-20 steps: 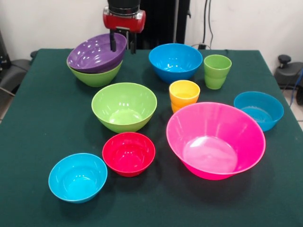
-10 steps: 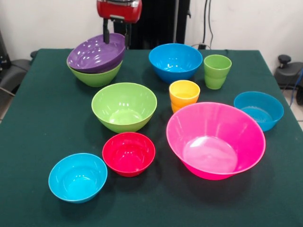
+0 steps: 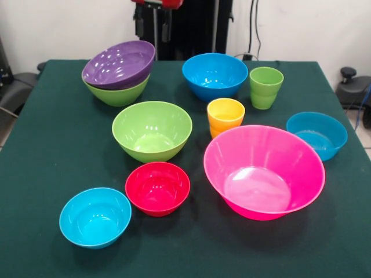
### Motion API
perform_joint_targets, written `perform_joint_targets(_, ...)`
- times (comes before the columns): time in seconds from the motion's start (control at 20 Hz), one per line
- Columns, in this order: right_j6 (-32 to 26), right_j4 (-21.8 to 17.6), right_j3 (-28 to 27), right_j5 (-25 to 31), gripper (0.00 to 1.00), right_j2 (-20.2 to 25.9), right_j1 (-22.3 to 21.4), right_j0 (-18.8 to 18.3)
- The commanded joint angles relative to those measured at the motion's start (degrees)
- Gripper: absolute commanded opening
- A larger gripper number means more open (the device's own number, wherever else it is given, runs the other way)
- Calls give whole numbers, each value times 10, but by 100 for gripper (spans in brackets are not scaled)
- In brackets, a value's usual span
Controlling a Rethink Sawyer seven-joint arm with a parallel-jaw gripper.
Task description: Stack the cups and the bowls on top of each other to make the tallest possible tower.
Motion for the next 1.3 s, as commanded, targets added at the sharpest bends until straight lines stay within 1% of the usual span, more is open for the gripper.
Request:
perform_joint_targets(0.05, 5, 32, 29, 60, 100, 58, -3, 39)
perform_joint_targets(0.25, 28, 37, 20, 40, 100, 48, 20, 64)
perform_joint_targets(0.5, 46, 51, 12, 33, 100, 38, 32, 94)
perform_joint_targets(0.75, 68, 67, 4, 0, 100, 27, 65, 121)
perform_joint_targets(1.05, 74, 76, -8, -18, 100, 14, 86, 139)
perform_joint_targets(1.3, 73, 72, -20, -53, 100, 9, 120, 146)
